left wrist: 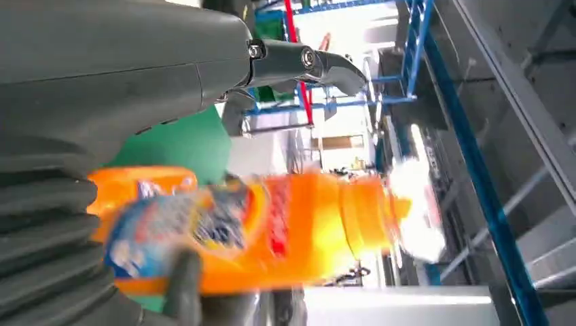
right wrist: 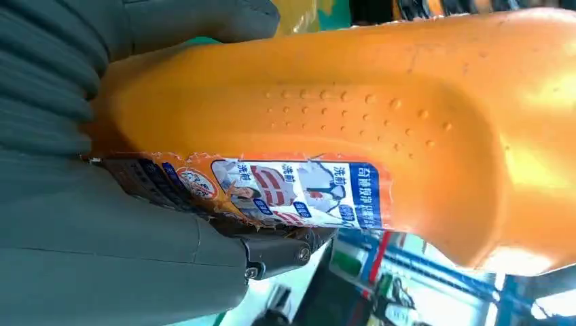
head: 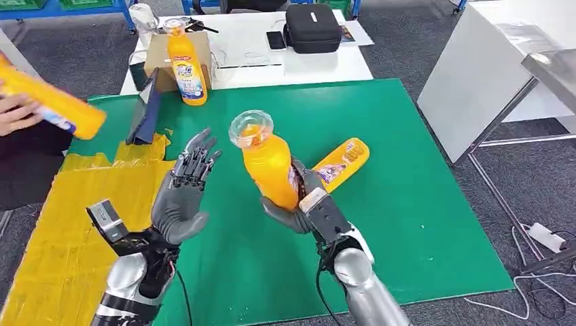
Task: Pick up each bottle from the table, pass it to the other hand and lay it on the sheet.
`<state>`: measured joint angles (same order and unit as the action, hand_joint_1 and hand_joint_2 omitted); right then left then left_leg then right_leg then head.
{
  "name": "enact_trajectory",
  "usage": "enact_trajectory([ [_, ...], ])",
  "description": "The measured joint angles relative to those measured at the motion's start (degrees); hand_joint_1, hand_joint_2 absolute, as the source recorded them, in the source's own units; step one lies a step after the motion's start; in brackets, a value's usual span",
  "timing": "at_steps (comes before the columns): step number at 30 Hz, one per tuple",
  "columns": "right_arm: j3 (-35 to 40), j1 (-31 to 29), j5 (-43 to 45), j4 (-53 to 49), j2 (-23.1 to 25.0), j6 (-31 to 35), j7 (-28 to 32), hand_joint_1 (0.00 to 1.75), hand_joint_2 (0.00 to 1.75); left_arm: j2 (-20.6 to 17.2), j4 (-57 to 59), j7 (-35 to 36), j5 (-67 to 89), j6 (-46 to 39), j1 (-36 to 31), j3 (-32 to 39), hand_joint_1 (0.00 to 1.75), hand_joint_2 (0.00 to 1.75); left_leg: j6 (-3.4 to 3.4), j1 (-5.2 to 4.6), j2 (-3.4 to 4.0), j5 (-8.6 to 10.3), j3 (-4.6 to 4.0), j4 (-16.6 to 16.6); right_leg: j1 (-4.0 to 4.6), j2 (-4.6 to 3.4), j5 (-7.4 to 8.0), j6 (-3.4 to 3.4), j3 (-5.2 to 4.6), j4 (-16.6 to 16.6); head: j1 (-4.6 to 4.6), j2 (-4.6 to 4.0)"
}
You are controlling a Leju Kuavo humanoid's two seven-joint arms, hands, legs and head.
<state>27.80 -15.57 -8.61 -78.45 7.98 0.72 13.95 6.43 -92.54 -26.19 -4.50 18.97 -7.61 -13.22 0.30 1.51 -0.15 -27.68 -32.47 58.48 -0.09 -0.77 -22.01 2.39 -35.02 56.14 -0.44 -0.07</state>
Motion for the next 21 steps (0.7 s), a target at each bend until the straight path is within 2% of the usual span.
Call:
enact_trajectory([
  [13,13.9,-3.8,-7.2,16.0,6.0,-2.8,-2.7,1.75,1.75,-0.3,1.9,1.6,2.3,-2.1,-2.1,-2.2,0.00,1.75,-0.01,0.00,0.00,0.01,-0.13,0.0,0.00,0.00,-0.01,-0.01,-0.18,0.1,-0.02,0.00],
  [21,17.3,-4.8,-7.6,19.7,6.8,-2.9,-3.3,1.75,1.75,-1.4,3.9,1.8,2.8,-2.2,-2.3,-2.1,0.00,1.75,-0.01,-0.02,0.00,0.01,-0.13,0.0,-0.01,0.00,-0.01,-0.01,-0.18,0.1,0.02,0.00],
])
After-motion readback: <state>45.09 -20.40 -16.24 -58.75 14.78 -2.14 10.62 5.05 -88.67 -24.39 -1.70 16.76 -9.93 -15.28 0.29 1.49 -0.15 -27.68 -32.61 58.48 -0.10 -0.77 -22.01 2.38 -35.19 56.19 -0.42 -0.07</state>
